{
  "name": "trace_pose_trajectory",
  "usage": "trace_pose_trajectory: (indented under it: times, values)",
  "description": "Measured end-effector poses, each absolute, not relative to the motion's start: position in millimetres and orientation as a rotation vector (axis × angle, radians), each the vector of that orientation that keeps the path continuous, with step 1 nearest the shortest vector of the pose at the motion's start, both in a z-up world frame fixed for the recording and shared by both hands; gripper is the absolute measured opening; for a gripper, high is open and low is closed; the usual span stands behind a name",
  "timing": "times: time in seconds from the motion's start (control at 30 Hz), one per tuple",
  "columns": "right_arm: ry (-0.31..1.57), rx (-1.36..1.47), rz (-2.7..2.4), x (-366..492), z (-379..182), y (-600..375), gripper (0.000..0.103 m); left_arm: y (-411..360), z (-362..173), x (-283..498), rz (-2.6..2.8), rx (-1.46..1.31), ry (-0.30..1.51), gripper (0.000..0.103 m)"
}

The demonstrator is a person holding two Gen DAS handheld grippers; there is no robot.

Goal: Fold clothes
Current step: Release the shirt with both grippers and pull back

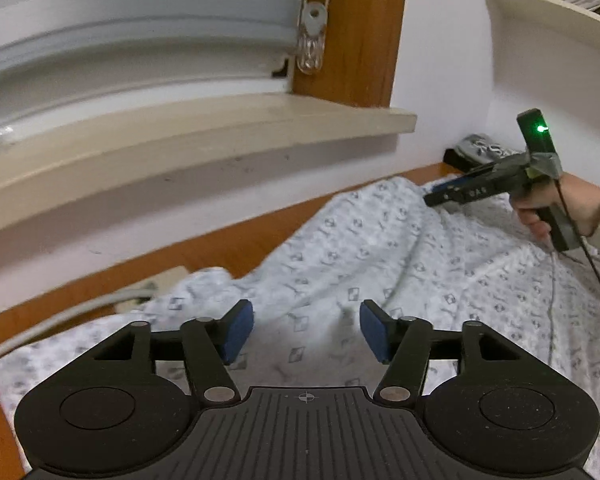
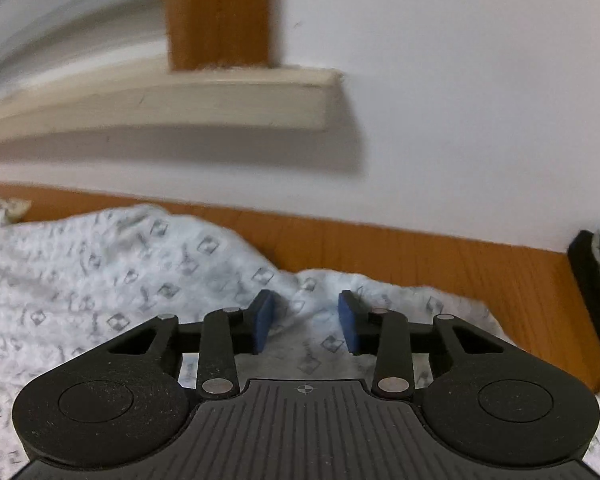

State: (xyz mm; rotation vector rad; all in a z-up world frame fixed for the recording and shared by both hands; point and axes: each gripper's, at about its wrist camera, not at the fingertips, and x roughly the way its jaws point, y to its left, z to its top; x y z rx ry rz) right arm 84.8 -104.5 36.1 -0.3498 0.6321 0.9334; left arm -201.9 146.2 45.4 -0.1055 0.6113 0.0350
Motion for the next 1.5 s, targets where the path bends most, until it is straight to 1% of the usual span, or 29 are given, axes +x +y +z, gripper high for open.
trace_pose_trajectory:
  times: [0.17, 0.4, 0.5, 0.53, 0.63, 0.7, 0.83, 1.0, 1.13, 1.27, 1.3, 1.33, 1.4, 1.5]
  values:
    - [0.585, -0.328, 0.868, 104, 31, -97, 0.037, 147, 33, -194, 0.037, -0.084, 0.62, 0.07]
    - [0.566, -0.305, 0.868, 116, 29, -89, 0.039, 165, 22, -201, 0.05, -0.119, 0.638, 0.071]
    - [0.558, -0.316, 0.865, 113, 30, -87, 0.04, 162, 22, -201, 0.068, -0.064, 0.655, 0.071]
    - [0.553, -0.324, 0.863, 112, 31, -86, 0.044, 161, 22, -200, 0.074, -0.044, 0.66, 0.071]
    - [0.538, -0.342, 0.871, 105, 31, -87, 0.045, 161, 22, -202, 0.108, -0.054, 0.66, 0.071]
    - [0.567, -0.302, 0.89, 110, 31, -91, 0.046, 166, 22, -208, 0.129, -0.073, 0.657, 0.071]
    - [0.573, -0.298, 0.905, 109, 31, -87, 0.052, 169, 22, -215, 0.162, -0.063, 0.662, 0.071]
    - [0.552, -0.329, 0.894, 102, 31, -77, 0.057, 167, 22, -211, 0.176, -0.059, 0.664, 0.074]
    - [0.563, -0.283, 0.911, 99, 36, -83, 0.061, 164, 28, -197, 0.167, -0.086, 0.65, 0.077]
    - [0.531, -0.155, 0.926, 77, 76, -130, 0.062, 143, 40, -173, 0.013, -0.079, 0.58, 0.08]
    - [0.503, -0.151, 0.911, 57, 89, -146, 0.064, 136, 42, -165, -0.03, -0.075, 0.564, 0.081]
    - [0.476, -0.155, 0.896, 47, 103, -167, 0.068, 129, 42, -158, -0.072, -0.066, 0.556, 0.081]
    - [0.439, -0.145, 0.856, 37, 124, -235, 0.071, 115, 39, -147, -0.168, -0.062, 0.559, 0.081]
    - [0.412, -0.121, 0.759, -2, 143, -320, 0.071, 103, 28, -137, -0.281, -0.064, 0.602, 0.082]
